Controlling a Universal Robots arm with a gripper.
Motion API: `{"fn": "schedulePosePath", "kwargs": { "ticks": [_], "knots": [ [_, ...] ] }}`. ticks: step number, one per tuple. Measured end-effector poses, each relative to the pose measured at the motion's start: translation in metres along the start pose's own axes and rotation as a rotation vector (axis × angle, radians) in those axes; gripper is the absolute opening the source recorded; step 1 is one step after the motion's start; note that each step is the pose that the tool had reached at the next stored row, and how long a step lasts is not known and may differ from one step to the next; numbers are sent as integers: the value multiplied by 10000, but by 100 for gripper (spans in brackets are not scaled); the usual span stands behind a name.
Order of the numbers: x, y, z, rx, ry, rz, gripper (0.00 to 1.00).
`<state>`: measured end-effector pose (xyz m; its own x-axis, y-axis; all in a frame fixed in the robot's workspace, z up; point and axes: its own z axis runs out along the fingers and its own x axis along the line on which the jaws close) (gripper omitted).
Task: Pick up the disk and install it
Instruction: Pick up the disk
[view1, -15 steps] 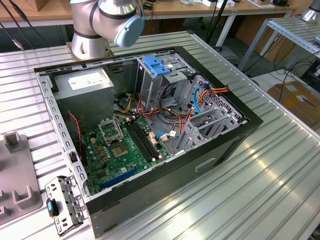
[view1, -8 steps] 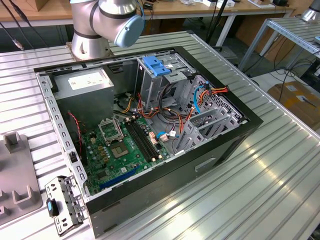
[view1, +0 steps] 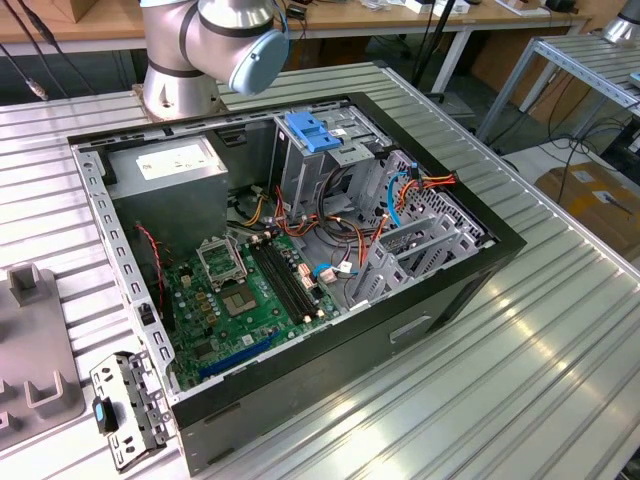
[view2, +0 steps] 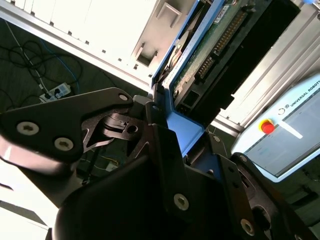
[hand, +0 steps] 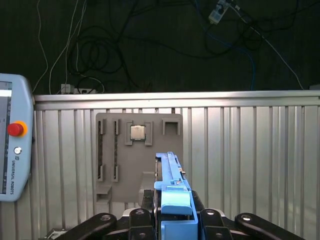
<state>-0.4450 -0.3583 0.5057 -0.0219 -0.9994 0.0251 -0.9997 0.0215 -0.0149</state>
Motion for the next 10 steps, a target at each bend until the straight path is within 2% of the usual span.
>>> {"fn": "schedulePosePath", "kwargs": {
  "ticks": [10],
  "knots": [
    [-2,-83,1,0,0,0,37]
  ]
}}
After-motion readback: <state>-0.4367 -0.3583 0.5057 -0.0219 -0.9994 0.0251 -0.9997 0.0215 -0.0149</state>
